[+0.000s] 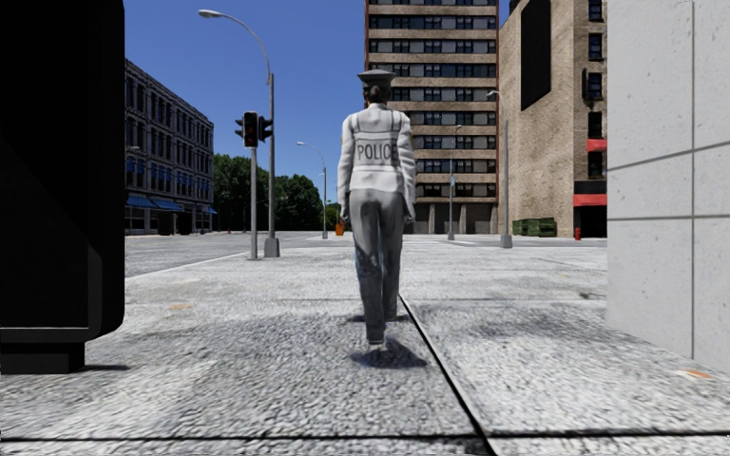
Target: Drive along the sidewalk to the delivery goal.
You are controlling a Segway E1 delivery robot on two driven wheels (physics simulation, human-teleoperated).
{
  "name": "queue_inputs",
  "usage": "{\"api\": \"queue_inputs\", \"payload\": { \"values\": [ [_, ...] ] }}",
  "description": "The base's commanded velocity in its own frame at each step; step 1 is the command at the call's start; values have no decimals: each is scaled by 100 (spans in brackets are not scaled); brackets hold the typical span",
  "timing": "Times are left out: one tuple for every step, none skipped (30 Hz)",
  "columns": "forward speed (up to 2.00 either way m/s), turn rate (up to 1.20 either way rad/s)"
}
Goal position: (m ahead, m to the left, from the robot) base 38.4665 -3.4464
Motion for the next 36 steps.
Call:
{"api": "queue_inputs", "payload": {
  "values": [
    [79,0],
    [77,-5],
    [75,-7],
    [75,-7],
    [74,-7],
    [74,0],
    [74,0],
    [74,0],
    [73,0],
    [73,0],
    [73,0],
    [73,0],
    [72,0],
    [71,-8],
    [71,-19],
    [71,-19],
    [71,-23],
    [71,-24],
    [71,-27],
    [71,-27],
    [71,-28],
    [71,-28],
    [71,-28],
    [71,-28],
    [71,-28],
    [71,-28],
    [71,-24],
    [71,-24],
    [73,-10],
    [77,0],
    [79,0],
    [79,0],
    [81,0],
    [86,0],
    [90,0],
    [90,0]
  ]
}}
